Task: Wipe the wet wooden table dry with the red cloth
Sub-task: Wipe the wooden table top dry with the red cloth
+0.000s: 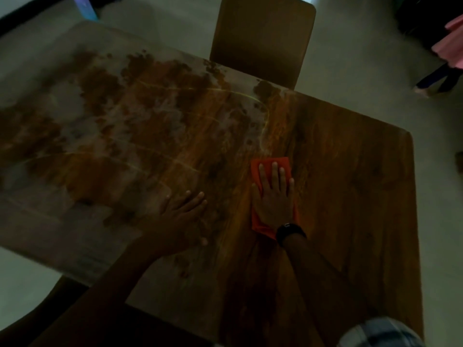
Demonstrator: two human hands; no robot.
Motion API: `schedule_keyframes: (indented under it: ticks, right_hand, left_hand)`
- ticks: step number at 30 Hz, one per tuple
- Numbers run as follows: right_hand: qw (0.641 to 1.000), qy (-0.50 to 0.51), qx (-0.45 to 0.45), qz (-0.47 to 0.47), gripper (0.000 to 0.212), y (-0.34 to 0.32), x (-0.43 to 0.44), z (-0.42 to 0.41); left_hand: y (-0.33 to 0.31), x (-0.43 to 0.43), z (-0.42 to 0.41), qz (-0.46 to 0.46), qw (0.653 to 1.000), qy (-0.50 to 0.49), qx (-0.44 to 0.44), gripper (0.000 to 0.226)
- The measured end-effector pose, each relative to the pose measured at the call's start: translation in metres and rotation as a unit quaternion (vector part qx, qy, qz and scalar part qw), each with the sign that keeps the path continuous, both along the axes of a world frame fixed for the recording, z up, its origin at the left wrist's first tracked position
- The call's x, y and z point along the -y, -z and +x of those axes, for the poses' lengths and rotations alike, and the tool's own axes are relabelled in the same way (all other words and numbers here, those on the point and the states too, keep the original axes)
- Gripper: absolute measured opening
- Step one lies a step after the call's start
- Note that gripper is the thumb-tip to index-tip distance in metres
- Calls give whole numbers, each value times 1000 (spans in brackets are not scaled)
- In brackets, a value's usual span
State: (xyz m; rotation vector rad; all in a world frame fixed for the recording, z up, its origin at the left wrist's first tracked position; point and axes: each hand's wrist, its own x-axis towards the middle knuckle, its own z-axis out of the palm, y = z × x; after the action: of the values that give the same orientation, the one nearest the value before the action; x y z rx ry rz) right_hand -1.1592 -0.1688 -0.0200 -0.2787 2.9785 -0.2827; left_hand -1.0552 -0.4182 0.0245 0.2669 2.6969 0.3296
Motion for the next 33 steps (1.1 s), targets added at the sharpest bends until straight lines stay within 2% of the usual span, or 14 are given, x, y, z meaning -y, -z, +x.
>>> schedule_keyframes:
  ticks: [4,11,14,18,22,28,33]
  right_hand:
    - [998,-16,-54,-6,61,1,2,49]
    - [993,-108,-44,-13,58,-3,7,150]
    - [987,-157,-37,7,58,-8,-6,121]
    - [994,-107,0,18,66,-5,4,63]
    - [996,-88,-30,10,64,2,14,66]
    - [989,-145,-18,-26,57,-7,21,160]
    - [965,-260,-19,-14,52,-11,8,255]
  left_hand:
    - [-5,5,4,-8,998,33,49,130]
    - [-27,-3,-8,-87,988,74,108,130]
    - [-32,-8,-4,-126,982,85,112,135]
    - [-30,-13,2,-153,981,84,87,136]
    - [-25,-12,7,-145,983,83,77,139]
    - [-25,-9,4,-133,983,84,95,142]
    - [-23,-3,2,-125,983,95,100,137]
